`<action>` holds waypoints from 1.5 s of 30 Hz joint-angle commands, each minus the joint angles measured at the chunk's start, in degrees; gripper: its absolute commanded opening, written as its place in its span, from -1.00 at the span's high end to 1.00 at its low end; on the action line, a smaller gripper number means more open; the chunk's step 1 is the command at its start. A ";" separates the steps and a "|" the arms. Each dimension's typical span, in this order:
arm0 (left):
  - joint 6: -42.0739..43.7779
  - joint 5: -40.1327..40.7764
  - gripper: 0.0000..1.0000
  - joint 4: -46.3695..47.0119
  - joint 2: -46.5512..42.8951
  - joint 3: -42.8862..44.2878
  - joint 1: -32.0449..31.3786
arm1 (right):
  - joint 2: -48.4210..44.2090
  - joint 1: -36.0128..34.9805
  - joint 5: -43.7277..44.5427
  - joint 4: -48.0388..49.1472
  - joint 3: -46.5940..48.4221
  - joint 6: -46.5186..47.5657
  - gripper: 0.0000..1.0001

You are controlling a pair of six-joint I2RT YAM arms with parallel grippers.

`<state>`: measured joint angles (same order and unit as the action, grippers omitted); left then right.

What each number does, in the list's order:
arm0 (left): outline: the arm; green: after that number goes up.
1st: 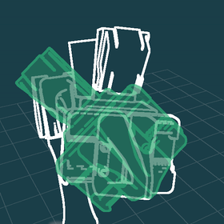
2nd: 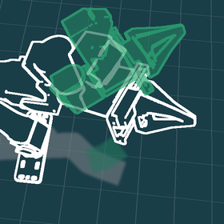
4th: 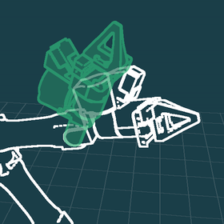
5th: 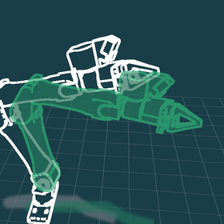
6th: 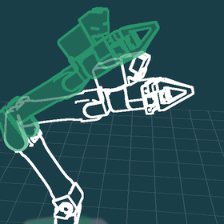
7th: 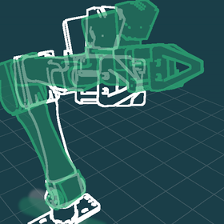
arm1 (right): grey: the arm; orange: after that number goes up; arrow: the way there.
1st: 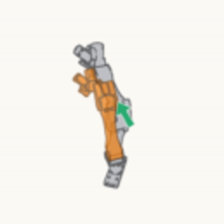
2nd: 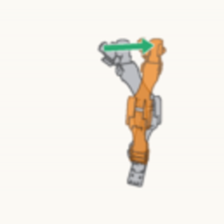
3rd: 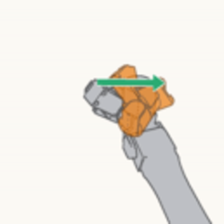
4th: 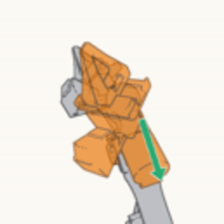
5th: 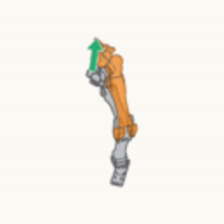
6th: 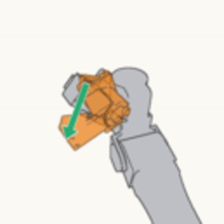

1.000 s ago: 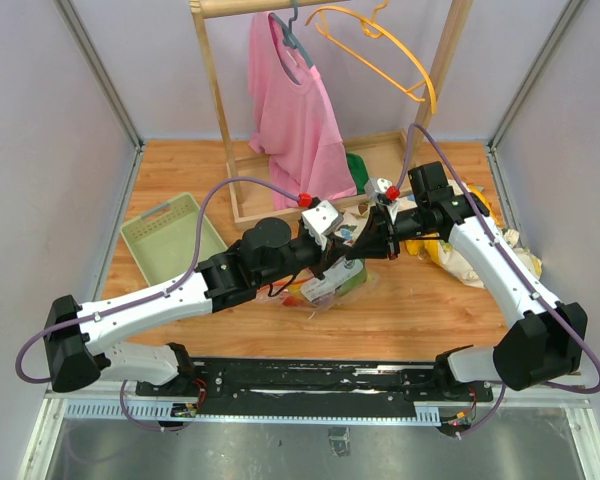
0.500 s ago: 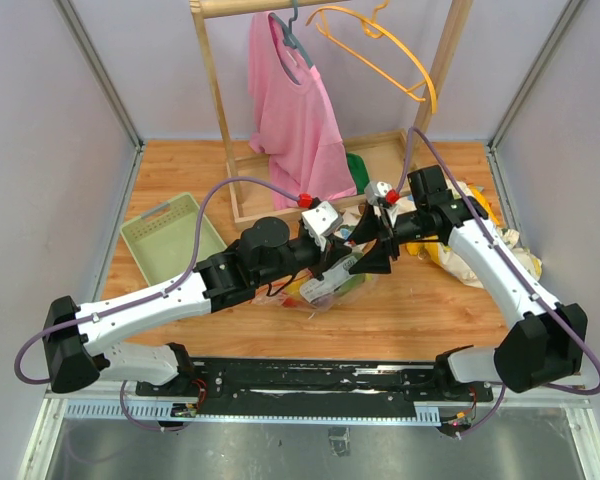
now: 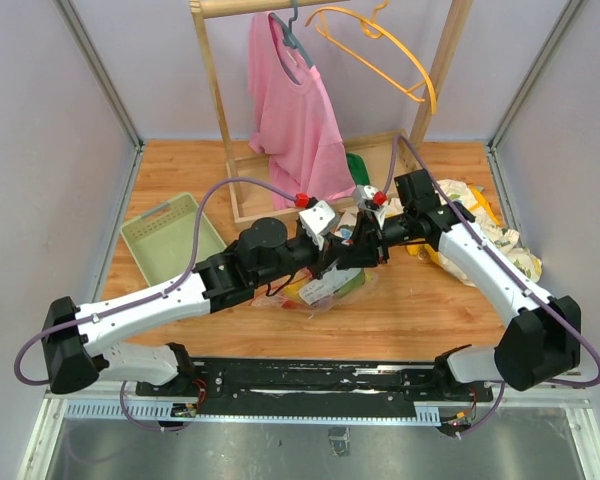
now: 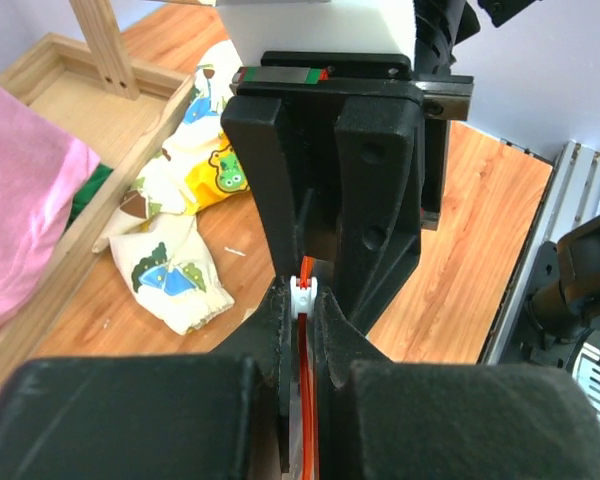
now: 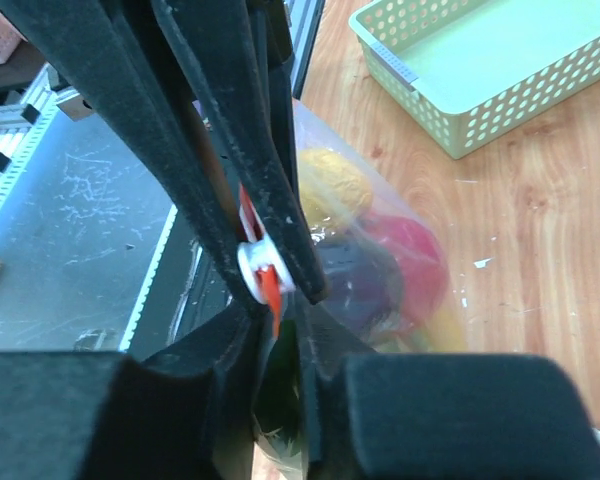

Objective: Open the zip-top bag and remove the fake food
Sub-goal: Unzip the zipper food storage bag at the center of the board.

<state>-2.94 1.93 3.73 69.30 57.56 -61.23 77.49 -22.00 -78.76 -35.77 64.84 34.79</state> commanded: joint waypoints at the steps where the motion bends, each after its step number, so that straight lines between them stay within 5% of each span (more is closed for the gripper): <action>1: -0.23 0.47 0.99 2.96 -2.72 -0.86 -0.12 | 0.13 -0.63 -1.92 0.98 0.03 -0.65 0.82; 4: -0.14 1.38 0.99 2.88 -4.03 -1.83 -0.05 | 0.13 0.53 -2.16 0.11 0.79 -0.24 0.98; 25: -9.76 3.92 1.00 -1.35 -1.58 1.02 0.37 | 0.16 2.84 0.78 0.03 5.02 -3.91 0.98; 35: -5.14 8.18 0.96 -9.52 2.36 9.44 0.40 | -0.40 6.16 0.36 1.48 7.41 -8.39 0.98; 45: -3.72 8.87 0.92 -9.64 3.45 9.04 1.39 | -1.11 7.16 1.74 -2.13 8.77 -4.87 0.98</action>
<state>-7.73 9.67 -3.57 72.93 66.00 -60.69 77.69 -16.67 -77.65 -36.69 70.76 28.21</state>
